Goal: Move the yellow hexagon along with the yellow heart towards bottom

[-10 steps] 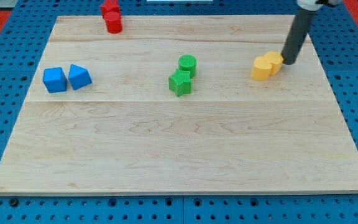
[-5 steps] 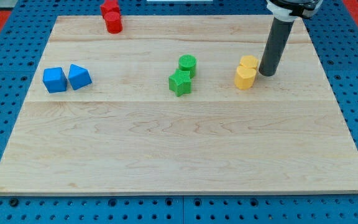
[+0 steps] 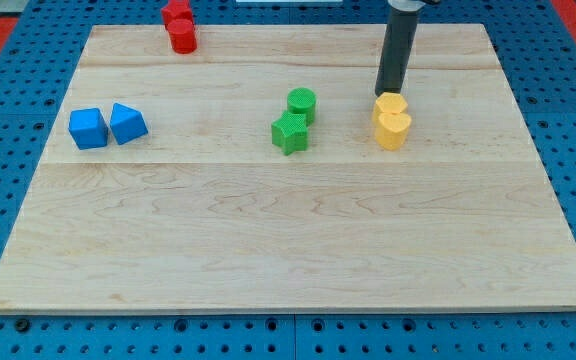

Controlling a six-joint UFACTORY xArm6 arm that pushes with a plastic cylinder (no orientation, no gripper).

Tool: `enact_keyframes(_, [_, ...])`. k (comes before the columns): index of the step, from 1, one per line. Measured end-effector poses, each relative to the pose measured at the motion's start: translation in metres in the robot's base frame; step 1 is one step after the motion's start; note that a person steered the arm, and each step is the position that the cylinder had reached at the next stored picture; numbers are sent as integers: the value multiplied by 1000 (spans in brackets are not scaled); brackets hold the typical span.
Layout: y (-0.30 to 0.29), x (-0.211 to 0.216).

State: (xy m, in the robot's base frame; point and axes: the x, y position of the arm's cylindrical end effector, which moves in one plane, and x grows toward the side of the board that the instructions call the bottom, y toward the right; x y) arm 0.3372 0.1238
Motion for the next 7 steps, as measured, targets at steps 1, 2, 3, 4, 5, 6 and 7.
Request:
enact_keyframes(1, [1,19])
enact_keyframes(2, [8,47])
enact_keyframes(3, [19,80])
enact_keyframes(4, [22,119])
enact_keyframes(5, [22,159])
enact_keyframes(6, [21,196])
enact_keyframes(7, [50,224])
